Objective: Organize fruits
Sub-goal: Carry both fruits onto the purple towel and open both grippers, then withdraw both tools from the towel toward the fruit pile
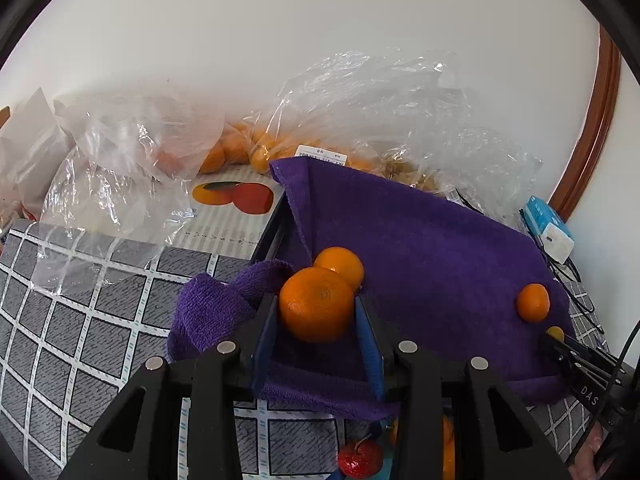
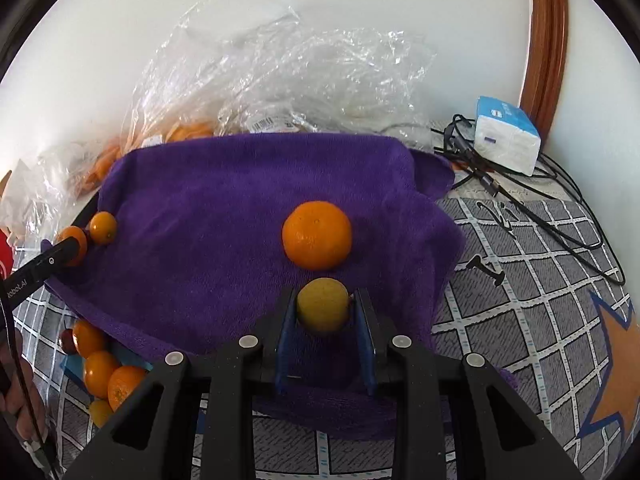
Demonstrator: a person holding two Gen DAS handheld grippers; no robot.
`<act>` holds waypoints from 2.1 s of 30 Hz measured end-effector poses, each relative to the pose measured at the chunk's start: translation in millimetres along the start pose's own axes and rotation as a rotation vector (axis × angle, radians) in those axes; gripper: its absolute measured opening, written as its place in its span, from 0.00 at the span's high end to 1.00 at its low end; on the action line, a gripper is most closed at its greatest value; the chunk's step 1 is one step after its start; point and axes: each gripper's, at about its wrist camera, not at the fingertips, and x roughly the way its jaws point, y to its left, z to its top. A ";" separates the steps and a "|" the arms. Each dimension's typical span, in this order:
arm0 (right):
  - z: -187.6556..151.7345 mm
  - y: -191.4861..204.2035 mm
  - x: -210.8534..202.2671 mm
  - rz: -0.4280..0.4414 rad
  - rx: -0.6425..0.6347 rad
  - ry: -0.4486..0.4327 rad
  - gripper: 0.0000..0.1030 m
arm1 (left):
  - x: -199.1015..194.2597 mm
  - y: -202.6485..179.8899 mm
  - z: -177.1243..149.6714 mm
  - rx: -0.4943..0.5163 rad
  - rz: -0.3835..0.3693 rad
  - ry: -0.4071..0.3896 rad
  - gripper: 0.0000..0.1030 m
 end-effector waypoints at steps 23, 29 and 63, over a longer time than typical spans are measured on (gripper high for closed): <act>-2.1 11.6 -9.4 -0.006 -0.036 -0.050 0.41 | -4.8 -19.5 -5.2 0.096 0.045 -0.042 0.57; -2.1 8.3 -20.4 -0.011 -0.008 -0.091 0.39 | -16.5 -25.1 -6.2 0.111 0.043 -0.103 0.47; -55.7 70.6 -65.8 0.143 -0.087 0.003 0.46 | -83.8 54.5 -65.2 0.040 0.046 0.001 0.40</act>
